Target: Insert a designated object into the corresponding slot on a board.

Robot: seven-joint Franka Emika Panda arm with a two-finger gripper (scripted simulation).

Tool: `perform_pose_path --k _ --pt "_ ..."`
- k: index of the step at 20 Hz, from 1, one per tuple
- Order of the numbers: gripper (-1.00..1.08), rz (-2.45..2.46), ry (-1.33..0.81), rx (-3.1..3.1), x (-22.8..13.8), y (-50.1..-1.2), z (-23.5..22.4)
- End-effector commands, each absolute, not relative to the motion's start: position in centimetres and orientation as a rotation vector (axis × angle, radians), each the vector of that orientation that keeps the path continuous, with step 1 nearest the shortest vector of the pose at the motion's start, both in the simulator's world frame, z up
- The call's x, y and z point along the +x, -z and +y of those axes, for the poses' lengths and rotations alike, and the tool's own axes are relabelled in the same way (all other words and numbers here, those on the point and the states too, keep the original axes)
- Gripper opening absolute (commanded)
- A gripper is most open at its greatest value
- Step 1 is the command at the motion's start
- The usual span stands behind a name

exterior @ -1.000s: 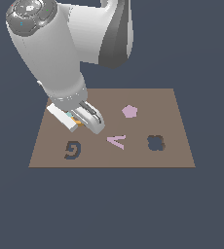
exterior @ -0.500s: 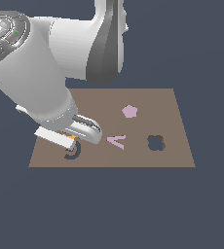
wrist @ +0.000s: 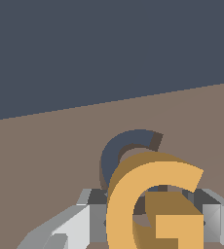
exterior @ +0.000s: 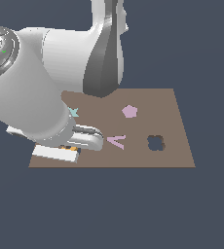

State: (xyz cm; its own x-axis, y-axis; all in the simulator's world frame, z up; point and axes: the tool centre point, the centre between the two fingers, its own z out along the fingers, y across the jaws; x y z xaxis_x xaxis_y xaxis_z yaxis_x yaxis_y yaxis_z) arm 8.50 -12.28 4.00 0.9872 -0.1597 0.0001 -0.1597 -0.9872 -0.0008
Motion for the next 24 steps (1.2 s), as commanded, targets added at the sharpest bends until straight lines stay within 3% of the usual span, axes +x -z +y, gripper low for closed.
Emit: perform_pose_path --k 1,17,18,24 --pt "-1.0 0.197 0.0 -3.135 9.1 -4.0 -12.2" --pt "-1.0 0.133 0.0 -3.14 9.8 -3.0 -12.0" --pt "1.0 0.133 0.0 -3.14 9.8 -3.0 -12.0" --pt "1.0 0.133 0.0 -3.14 9.8 -3.0 -12.0"
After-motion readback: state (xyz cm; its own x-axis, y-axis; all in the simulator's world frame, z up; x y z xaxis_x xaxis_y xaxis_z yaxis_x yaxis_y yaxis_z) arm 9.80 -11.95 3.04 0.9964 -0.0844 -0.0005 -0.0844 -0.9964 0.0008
